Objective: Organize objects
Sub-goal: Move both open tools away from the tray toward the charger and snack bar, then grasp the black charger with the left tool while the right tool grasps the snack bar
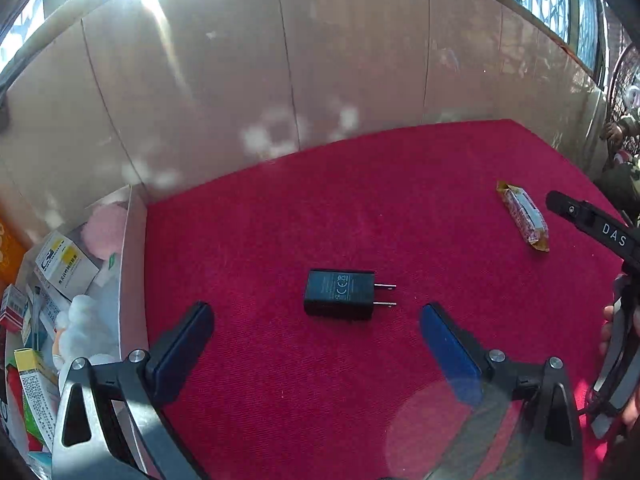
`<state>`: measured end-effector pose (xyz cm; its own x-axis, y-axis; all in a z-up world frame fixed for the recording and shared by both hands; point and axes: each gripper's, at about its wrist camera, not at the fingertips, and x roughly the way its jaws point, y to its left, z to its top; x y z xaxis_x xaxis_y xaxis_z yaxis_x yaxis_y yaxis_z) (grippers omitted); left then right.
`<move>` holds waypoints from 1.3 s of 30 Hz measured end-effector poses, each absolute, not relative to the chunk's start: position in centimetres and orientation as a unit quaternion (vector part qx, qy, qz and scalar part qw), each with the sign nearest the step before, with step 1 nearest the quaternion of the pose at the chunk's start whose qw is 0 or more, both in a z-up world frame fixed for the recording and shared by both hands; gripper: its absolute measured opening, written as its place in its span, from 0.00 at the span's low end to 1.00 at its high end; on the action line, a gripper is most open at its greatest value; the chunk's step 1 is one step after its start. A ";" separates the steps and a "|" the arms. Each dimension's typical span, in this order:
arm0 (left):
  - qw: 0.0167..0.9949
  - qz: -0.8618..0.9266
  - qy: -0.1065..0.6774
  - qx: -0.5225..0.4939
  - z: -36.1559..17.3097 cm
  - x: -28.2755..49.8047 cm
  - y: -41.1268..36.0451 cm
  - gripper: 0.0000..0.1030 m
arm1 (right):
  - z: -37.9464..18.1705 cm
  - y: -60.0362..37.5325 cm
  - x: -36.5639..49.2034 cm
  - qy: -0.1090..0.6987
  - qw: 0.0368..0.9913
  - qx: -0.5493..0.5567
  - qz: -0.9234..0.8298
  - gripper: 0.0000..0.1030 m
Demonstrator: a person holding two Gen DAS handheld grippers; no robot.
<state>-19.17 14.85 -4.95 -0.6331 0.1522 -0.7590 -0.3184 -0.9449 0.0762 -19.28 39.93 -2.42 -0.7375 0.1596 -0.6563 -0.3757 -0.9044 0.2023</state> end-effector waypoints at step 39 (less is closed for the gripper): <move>0.164 0.927 0.149 -0.302 -3.5 -13.8 15.9 0.57 | -1.5 34.4 -21.5 0.052 0.108 -0.320 0.940 0.21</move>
<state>-13.83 15.87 -3.46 -0.7640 0.2134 -0.6089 -0.3936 -0.9019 0.1778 -21.54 34.36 -1.54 -0.7723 0.1695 -0.6122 -0.2366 -0.9712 0.0296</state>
